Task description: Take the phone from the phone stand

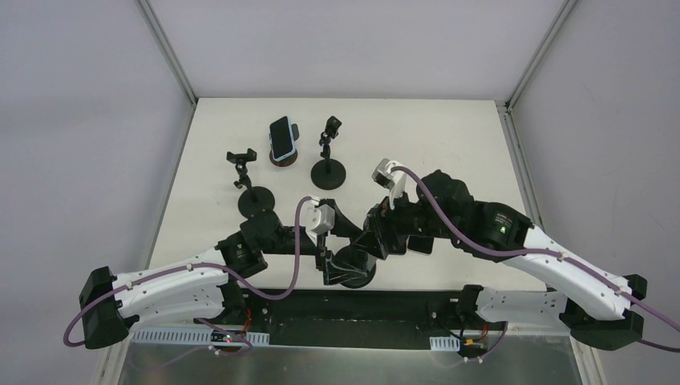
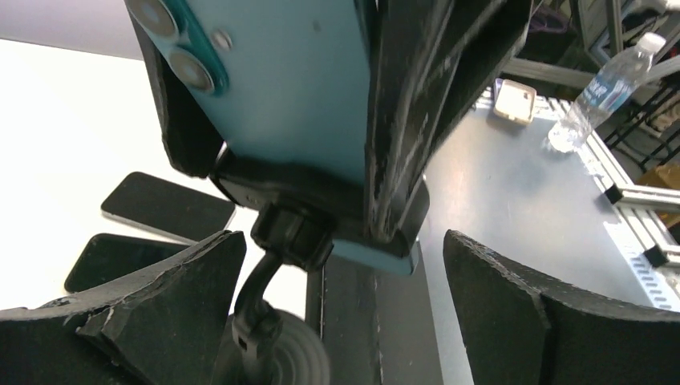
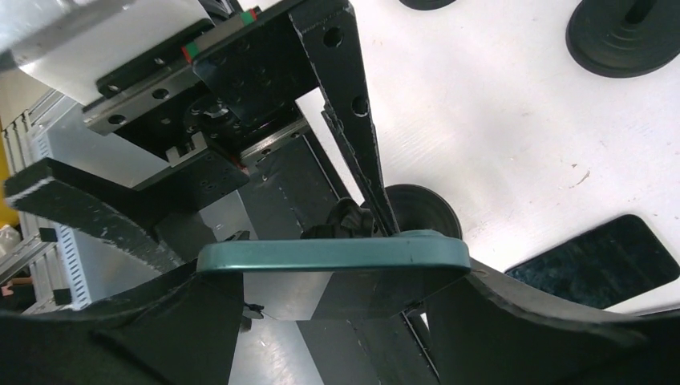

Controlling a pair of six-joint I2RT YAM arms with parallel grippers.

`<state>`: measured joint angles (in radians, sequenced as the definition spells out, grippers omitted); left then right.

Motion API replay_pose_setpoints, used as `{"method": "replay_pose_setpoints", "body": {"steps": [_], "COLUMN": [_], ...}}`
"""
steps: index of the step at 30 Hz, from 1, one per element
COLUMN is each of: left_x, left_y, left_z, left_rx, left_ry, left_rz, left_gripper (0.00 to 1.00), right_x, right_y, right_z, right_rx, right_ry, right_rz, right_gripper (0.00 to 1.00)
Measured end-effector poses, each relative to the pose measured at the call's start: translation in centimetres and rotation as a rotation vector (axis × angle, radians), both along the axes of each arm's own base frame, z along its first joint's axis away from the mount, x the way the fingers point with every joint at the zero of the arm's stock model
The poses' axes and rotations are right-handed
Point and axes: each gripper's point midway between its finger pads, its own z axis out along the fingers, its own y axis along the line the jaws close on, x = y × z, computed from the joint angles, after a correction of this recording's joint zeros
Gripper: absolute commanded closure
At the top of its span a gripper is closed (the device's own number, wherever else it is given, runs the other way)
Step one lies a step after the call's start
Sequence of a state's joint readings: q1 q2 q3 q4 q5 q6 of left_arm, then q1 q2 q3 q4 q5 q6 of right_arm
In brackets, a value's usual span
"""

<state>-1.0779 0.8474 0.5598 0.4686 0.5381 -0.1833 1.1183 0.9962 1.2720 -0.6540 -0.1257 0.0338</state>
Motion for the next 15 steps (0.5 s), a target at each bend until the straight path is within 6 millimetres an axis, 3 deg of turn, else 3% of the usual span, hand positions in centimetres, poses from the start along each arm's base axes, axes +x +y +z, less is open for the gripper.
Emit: {"method": "replay_pose_setpoints", "body": {"steps": [9,15], "left_x": [1.5,2.2], "left_y": [-0.6,-0.6], "left_z": [2.4,3.4], "left_rx": [-0.105,-0.151], "left_ry": [0.056,0.056], "left_rz": [0.081,0.128], "left_gripper": [0.01,0.02], "right_x": [1.5,2.5], "right_y": [0.3,0.4], "right_z": [-1.3,-0.8], "right_rx": [0.008,0.034], "right_ry": [-0.072,-0.109], "right_rz": [-0.093,-0.162], "right_gripper": [1.00,1.00]}}
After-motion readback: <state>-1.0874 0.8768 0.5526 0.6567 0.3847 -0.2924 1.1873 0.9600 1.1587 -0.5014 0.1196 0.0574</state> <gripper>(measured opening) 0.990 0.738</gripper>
